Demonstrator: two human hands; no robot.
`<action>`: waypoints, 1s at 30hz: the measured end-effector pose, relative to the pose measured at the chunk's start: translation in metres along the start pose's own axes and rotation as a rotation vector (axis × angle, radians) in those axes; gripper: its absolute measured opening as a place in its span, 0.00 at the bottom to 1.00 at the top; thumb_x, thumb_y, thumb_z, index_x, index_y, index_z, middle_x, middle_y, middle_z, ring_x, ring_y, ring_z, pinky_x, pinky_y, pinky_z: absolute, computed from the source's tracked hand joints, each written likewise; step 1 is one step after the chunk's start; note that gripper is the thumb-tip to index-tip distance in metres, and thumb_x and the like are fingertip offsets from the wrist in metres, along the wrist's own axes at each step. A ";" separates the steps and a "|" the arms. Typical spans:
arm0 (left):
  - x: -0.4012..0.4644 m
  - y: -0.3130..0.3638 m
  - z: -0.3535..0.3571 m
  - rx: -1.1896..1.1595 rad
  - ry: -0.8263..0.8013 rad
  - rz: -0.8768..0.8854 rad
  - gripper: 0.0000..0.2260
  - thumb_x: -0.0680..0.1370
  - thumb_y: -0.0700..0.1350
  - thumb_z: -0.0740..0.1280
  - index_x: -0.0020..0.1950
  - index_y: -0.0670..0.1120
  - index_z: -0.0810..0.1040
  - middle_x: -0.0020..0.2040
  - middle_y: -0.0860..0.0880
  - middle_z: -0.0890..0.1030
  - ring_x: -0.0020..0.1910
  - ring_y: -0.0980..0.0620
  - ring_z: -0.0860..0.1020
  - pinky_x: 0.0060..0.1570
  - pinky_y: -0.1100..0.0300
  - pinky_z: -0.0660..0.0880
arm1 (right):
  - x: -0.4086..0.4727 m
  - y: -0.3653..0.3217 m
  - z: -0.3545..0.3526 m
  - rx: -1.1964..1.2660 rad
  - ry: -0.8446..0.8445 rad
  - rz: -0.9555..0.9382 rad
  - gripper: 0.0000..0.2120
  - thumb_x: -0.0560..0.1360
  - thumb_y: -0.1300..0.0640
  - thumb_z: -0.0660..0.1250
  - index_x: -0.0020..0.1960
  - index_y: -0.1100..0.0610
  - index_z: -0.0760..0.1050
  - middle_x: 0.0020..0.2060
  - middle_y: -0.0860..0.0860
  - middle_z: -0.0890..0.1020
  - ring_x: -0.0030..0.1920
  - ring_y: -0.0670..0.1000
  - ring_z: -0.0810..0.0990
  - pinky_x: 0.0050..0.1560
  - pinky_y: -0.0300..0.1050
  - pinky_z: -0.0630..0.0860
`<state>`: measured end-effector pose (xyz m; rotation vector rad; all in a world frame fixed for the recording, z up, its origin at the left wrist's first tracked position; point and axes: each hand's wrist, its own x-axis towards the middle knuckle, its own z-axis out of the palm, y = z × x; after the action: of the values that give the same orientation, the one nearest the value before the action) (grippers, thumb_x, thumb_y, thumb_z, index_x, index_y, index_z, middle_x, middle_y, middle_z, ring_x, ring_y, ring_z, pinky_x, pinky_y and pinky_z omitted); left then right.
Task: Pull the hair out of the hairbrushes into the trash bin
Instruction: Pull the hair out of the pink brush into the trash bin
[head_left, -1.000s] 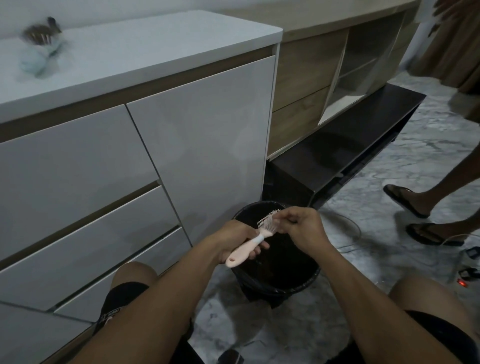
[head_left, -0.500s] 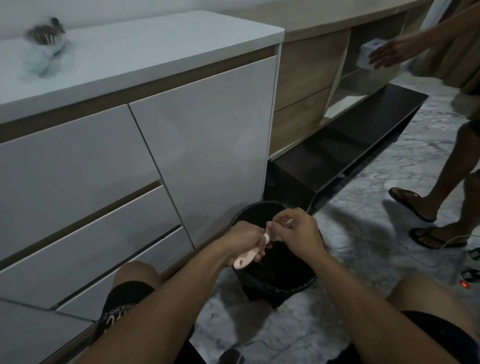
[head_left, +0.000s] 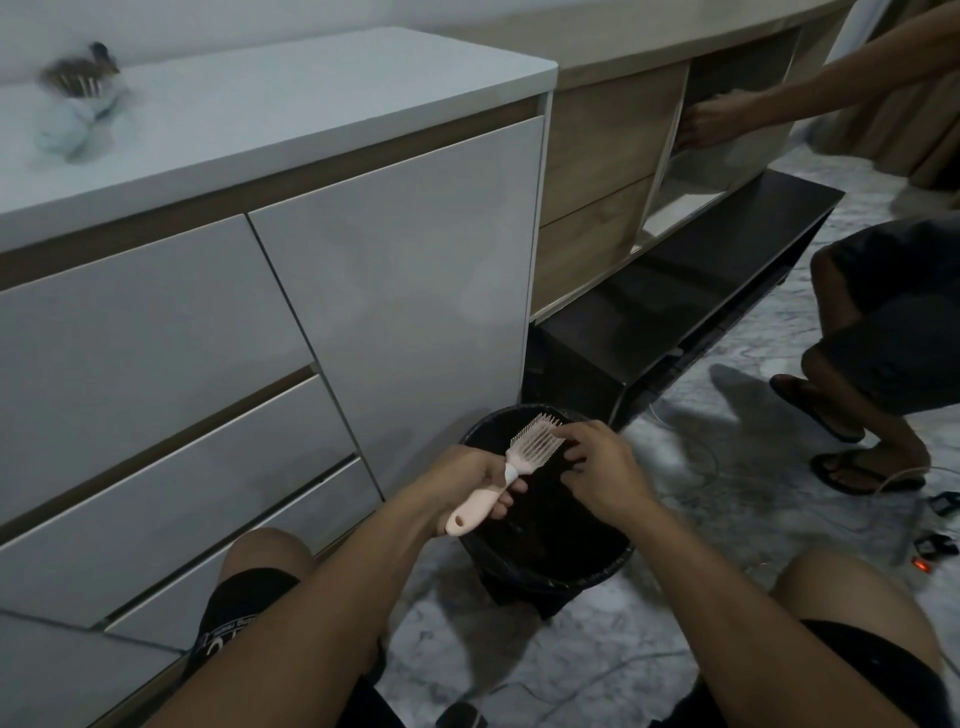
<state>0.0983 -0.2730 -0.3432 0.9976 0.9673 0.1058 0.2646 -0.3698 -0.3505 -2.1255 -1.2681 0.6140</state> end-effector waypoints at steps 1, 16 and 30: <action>-0.001 0.001 0.000 0.019 0.009 0.007 0.29 0.62 0.35 0.61 0.62 0.30 0.74 0.44 0.39 0.79 0.27 0.52 0.76 0.23 0.62 0.73 | 0.002 0.001 0.002 0.055 0.081 0.064 0.17 0.72 0.68 0.70 0.57 0.53 0.80 0.50 0.49 0.82 0.46 0.46 0.80 0.51 0.45 0.81; -0.027 0.012 0.010 0.491 0.101 0.181 0.25 0.69 0.29 0.63 0.64 0.46 0.80 0.42 0.45 0.79 0.27 0.54 0.72 0.23 0.61 0.70 | 0.007 -0.014 -0.003 0.599 0.308 0.416 0.03 0.72 0.62 0.74 0.41 0.59 0.81 0.38 0.58 0.85 0.37 0.53 0.85 0.44 0.52 0.84; -0.053 0.041 0.000 0.899 0.273 0.458 0.24 0.69 0.34 0.66 0.63 0.49 0.81 0.54 0.45 0.84 0.51 0.47 0.81 0.46 0.62 0.73 | 0.020 -0.052 -0.021 0.695 0.307 0.356 0.08 0.76 0.60 0.69 0.54 0.59 0.79 0.50 0.57 0.83 0.49 0.55 0.84 0.46 0.53 0.84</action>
<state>0.0803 -0.2750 -0.2786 2.0719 1.0289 0.1986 0.2541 -0.3376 -0.3016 -1.7542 -0.4128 0.7111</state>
